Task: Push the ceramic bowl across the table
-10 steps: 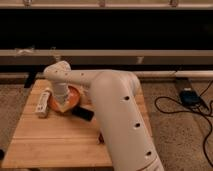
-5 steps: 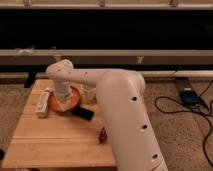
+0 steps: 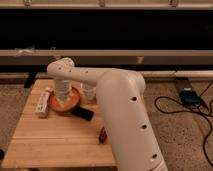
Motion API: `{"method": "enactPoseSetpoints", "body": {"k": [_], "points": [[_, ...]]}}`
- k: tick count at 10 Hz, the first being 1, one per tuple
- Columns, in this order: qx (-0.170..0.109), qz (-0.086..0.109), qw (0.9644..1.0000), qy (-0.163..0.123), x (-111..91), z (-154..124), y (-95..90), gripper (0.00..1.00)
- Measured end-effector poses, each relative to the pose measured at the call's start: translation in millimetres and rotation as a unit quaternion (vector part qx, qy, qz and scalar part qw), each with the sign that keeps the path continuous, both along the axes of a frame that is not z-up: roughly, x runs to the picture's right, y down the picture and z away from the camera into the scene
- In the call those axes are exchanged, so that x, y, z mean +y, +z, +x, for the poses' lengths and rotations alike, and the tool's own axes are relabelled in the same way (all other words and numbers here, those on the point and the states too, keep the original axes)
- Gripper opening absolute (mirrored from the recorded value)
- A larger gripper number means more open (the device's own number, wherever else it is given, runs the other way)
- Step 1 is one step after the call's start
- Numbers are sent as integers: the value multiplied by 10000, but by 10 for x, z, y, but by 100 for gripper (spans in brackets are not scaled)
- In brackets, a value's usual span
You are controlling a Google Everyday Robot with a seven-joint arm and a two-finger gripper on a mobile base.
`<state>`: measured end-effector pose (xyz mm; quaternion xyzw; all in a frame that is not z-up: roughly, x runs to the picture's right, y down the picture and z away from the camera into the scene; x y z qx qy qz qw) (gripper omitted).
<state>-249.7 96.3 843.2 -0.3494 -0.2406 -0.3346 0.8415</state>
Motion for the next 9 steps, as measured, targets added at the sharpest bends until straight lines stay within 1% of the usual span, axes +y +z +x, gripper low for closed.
{"method": "enactPoseSetpoints", "body": {"k": [2,5,6,9], "points": [[29,23,10000,3,-27,-30,85,0],[147,43,9999,28,-32,-6,284,0],[161,52,9999,-4,-14,-18,330,0],[144,30,9995,-262,141,-110,433,0]]}}
